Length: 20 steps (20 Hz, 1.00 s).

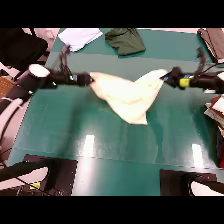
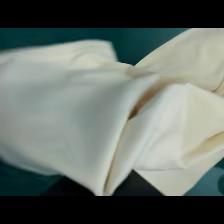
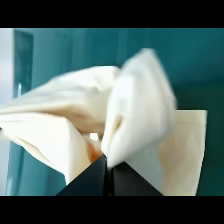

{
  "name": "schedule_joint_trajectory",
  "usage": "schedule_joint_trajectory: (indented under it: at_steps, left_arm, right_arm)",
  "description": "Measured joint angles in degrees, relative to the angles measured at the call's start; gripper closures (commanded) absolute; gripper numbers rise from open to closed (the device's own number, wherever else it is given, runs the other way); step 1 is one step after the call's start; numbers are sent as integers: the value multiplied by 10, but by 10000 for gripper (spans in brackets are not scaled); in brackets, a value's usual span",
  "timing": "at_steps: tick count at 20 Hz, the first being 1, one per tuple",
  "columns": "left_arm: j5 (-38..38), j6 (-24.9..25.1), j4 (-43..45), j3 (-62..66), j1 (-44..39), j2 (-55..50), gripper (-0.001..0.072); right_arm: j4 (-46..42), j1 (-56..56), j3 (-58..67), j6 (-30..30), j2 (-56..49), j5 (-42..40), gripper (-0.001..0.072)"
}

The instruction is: Fold the shirts.

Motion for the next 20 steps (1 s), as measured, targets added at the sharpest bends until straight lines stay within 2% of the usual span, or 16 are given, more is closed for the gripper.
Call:
schedule_joint_trajectory:
  at_steps: [3,6,11,15,20]
  left_arm:
    - [10,2,-1,110,0,37,678]
    - [5,1,4,243,-4,52,678]
    - [-61,-21,28,408,-7,59,678]
    - [-178,-56,52,497,-7,63,678]
    - [-329,-134,134,544,-7,111,678]
  right_arm:
    - [-13,14,42,-20,80,-29,694]
    - [-69,42,111,-23,143,-74,695]
    - [-200,95,219,24,208,-78,695]
    - [-327,167,257,95,263,-28,695]
    - [-530,300,263,249,336,64,695]
